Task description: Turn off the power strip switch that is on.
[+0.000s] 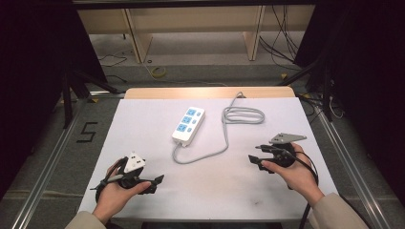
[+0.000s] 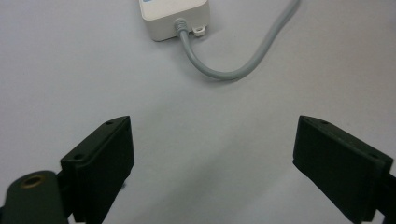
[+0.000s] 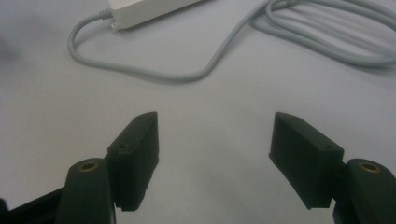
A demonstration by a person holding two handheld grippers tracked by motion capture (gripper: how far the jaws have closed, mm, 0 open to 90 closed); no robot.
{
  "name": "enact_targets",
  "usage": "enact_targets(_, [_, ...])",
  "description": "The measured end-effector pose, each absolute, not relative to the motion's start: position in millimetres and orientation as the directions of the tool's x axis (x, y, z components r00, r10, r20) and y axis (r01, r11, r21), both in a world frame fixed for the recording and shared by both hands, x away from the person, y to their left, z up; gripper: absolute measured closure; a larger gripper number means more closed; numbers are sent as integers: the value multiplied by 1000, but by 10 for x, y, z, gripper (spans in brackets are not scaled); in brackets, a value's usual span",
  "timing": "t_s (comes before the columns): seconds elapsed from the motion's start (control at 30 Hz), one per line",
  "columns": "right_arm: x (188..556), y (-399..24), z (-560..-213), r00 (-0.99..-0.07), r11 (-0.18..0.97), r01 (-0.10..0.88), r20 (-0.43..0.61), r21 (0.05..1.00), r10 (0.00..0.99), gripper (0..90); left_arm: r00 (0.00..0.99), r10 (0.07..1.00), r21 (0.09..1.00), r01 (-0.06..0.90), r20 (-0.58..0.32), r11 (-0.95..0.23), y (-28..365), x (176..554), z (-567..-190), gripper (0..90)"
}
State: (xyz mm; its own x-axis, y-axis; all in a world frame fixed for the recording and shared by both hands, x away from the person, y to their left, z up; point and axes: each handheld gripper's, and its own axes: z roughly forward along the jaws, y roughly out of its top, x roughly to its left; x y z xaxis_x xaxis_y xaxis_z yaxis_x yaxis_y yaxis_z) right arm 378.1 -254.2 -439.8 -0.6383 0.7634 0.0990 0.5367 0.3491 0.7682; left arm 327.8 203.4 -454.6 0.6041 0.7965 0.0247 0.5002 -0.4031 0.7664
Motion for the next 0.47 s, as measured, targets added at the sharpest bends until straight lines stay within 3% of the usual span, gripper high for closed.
enact_targets(0.47, [3538, -2683, -4472, -619, 320, 535, 105, 782, 778, 302, 616, 788, 769, 499, 10, -400, 2017, 3274, -4541, 117])
